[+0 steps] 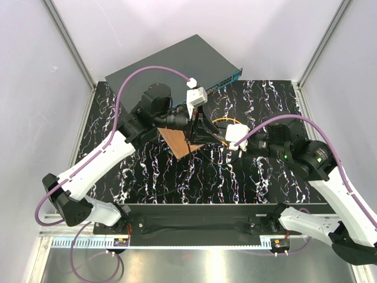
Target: Insert the plug into the switch port
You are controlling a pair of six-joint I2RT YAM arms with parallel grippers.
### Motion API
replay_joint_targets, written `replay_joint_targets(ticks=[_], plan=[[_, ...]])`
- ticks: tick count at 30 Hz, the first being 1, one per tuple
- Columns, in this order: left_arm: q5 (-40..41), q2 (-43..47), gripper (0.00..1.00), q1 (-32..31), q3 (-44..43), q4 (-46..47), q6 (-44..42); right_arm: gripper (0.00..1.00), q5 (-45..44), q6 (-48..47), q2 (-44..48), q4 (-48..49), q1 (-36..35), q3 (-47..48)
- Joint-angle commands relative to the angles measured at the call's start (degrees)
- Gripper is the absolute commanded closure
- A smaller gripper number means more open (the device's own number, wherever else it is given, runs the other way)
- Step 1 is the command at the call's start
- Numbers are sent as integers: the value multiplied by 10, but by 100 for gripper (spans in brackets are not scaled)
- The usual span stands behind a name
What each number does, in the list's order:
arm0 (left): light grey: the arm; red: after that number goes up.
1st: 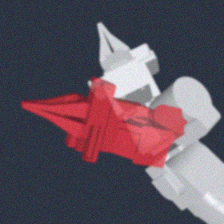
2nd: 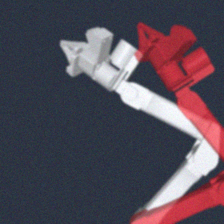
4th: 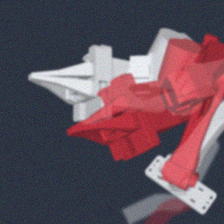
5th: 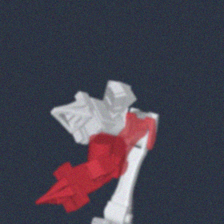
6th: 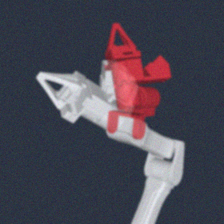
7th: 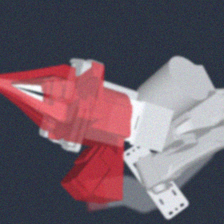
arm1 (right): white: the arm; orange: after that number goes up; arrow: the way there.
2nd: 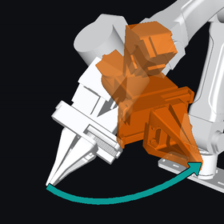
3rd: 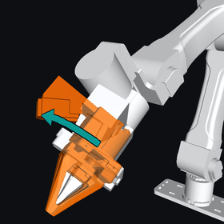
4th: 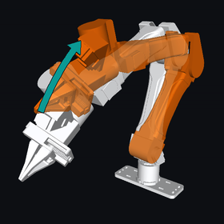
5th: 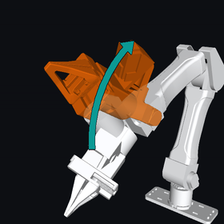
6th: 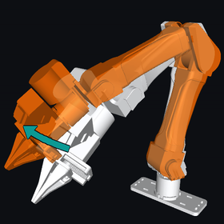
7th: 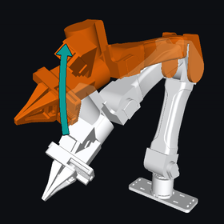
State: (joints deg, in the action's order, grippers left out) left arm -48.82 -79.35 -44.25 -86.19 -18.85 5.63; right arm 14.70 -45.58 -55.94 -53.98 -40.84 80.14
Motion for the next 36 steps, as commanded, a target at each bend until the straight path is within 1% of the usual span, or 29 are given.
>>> replay_joint_targets(ticks=[1,6,8,10,11,12,13,15,16,17,18,19,20,21,22,23,24,25,26,28,29,30,31,33,34,36], plan=[[5,-2,56,-3,-1,6,2,100,13,9,1,12,-5,23],[7,1,58,-4,2,7,2,100,18,13,1,12,-5,25],[9,0,64,-4,2,9,2,100,22,16,1,12,-5,25],[9,-2,70,-3,1,10,6,100,24,16,1,10,-4,27],[10,-4,79,-4,0,12,9,100,26,18,1,12,-4,27],[9,-3,82,-4,1,14,17,100,27,18,0,12,-5,28],[8,-4,91,-3,1,18,22,100,29,17,0,12,-4,28],[8,-3,100,-3,3,26,45,100,29,16,0,14,-5,27],[8,-2,100,-4,6,30,55,99,28,18,0,16,-5,27],[8,-3,100,-3,8,39,78,92,18,22,-2,17,-5,27],[7,0,100,-3,12,45,94,90,12,26,-2,19,-4,25],[8,0,100,-2,22,58,110,83,7,30,-2,25,-4,23],[9,2,100,-2,29,68,146,69,-6,34,0,29,-5,18],[9,4,100,-2,36,79,166,58,-12,36,2,33,-4,15],[14,8,100,0,51,100,186,49,-19,40,4,40,-5,12],[19,10,100,0,59,111,231,38,-33,45,8,47,-4,7],[24,11,100,6,67,123,255,19,-41,54,14,57,-5,3],[35,11,100,9,79,150,279,17,-48,57,14,61,-5,3],[42,12,100,13,84,159,327,16,-48,57,17,62,-5,5],[60,9,100,24,96,202,382,20,-43,62,15,63,-5,7],[64,7,100,28,105,216,431,23,-39,62,15,62,-4,8],[71,5,100,32,106,226,451,26,-34,56,15,62,-4,7],[80,1,100,33,108,242,480,30,-23,52,15,60,-4,6],[93,-1,100,34,106,247,490,35,-15,38,13,53,-5,4],[96,-4,100,34,107,248,499,39,-6,33,13,50,-5,2],[96,-6,100,36,111,253,507,42,-5,25,15,58,-5,-8]])
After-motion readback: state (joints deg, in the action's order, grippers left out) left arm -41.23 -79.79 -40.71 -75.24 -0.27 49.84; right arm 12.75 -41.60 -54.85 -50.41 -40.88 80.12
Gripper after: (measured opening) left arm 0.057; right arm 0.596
